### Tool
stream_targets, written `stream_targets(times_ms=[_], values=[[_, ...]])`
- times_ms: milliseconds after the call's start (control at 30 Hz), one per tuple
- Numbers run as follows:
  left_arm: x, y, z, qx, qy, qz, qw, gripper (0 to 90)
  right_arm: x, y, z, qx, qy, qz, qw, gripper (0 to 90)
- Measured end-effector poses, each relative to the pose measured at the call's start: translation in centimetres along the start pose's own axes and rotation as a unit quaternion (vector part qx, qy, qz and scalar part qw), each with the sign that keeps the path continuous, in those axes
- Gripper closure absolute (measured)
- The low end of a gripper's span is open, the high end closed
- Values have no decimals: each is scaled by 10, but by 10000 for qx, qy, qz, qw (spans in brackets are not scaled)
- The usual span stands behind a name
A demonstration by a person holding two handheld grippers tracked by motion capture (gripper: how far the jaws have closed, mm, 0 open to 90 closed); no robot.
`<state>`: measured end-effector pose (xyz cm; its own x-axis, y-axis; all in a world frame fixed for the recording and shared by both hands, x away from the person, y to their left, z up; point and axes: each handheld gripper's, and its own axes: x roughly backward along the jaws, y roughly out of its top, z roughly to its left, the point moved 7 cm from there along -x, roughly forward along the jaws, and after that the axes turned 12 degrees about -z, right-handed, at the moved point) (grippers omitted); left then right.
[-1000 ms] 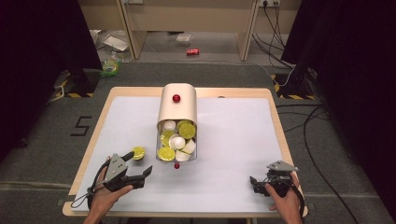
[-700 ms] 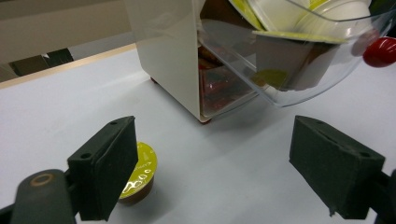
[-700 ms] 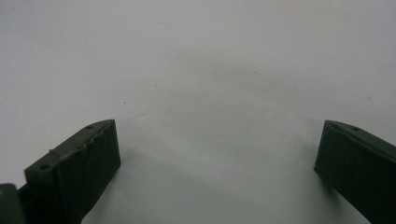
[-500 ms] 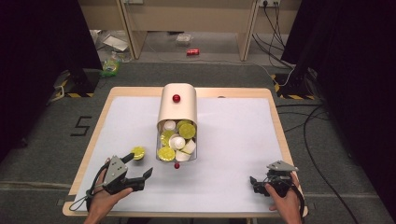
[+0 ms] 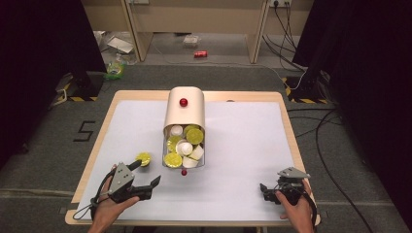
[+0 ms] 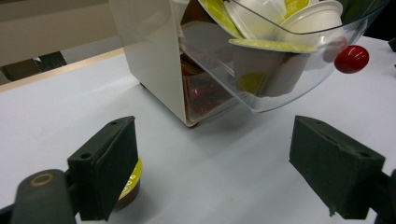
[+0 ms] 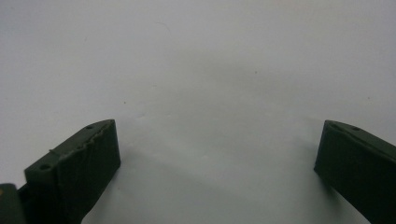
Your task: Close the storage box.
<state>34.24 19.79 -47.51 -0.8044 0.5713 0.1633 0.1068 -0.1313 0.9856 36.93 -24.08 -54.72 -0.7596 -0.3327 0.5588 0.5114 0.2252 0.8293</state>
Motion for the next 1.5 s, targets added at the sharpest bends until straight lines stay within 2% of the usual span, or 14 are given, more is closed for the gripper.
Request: stream_targets(times_ms=[667,1133,1333,1500], values=[[-6,6,-9,19,-41,-51,10000,149,0,0,0,2,-1,3,10000,2],[-14,10,-7,62,-20,-55,10000,150,0,0,0,4,-3,1,10000,2],[-20,11,-8,43,-26,-54,10000,151,0,0,0,2,-2,5,10000,2],[-23,11,-9,-56,22,-23,10000,152,0,0,0,2,-2,3,10000,2]])
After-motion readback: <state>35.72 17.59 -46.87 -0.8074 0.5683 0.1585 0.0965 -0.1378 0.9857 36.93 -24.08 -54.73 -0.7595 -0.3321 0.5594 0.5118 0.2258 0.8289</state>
